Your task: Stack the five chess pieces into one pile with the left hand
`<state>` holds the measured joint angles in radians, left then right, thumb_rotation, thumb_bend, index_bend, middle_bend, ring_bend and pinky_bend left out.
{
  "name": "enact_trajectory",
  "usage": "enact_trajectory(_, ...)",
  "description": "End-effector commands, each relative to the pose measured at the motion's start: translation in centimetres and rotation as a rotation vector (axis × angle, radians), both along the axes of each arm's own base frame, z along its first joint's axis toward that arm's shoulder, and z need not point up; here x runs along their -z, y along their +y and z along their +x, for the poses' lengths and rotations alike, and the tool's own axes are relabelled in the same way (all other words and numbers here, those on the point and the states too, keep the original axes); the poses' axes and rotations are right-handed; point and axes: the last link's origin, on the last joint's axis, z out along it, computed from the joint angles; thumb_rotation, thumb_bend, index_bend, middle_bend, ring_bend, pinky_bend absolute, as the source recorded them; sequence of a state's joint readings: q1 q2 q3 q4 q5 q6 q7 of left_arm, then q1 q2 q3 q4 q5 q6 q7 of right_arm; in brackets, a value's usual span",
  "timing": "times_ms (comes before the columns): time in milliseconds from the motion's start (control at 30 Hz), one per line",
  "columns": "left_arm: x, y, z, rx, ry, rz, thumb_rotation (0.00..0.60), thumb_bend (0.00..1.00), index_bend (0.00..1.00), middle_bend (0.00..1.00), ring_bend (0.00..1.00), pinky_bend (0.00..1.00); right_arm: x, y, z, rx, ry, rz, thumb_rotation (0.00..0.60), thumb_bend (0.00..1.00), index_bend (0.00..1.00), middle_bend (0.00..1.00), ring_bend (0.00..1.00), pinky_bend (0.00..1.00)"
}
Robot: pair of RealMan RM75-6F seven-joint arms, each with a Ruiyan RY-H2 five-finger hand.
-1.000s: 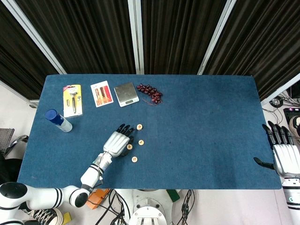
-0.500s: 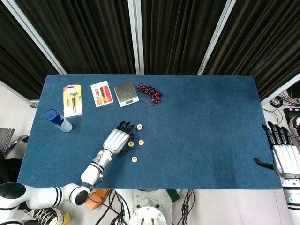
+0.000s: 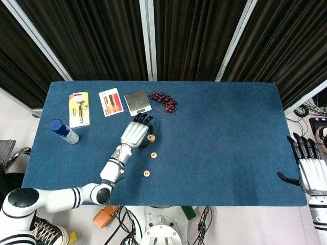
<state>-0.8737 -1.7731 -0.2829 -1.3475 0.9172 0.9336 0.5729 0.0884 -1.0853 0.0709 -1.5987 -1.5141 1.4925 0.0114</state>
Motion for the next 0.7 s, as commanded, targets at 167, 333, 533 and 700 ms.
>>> enact_trajectory(167,1.1,1.1,1.1,-0.041,0.032,-0.020,0.600,0.36,0.50,0.09,0.00,0.00,0.0,0.0,-0.2,0.005,-0.003,-0.002,0.600,0.06,0.00,0.02,0.00,0.05)
enact_trajectory(333,1.7,1.1,1.2,-0.061,0.044,-0.035,0.600,0.35,0.49,0.09,0.00,0.00,0.0,0.0,-0.2,0.004,-0.003,0.000,0.600,0.06,0.00,0.01,0.00,0.05)
enact_trajectory(533,2.1,1.3,1.0,-0.078,0.058,-0.038,0.600,0.35,0.48,0.09,0.00,0.00,-0.1,0.0,-0.3,0.006,-0.003,-0.001,0.600,0.06,0.00,0.01,0.00,0.05)
enact_trajectory(700,2.2,1.4,0.8,-0.082,0.065,-0.039,0.600,0.35,0.47,0.09,0.00,0.00,0.0,0.0,-0.3,0.008,-0.005,-0.001,0.600,0.06,0.00,0.01,0.00,0.05)
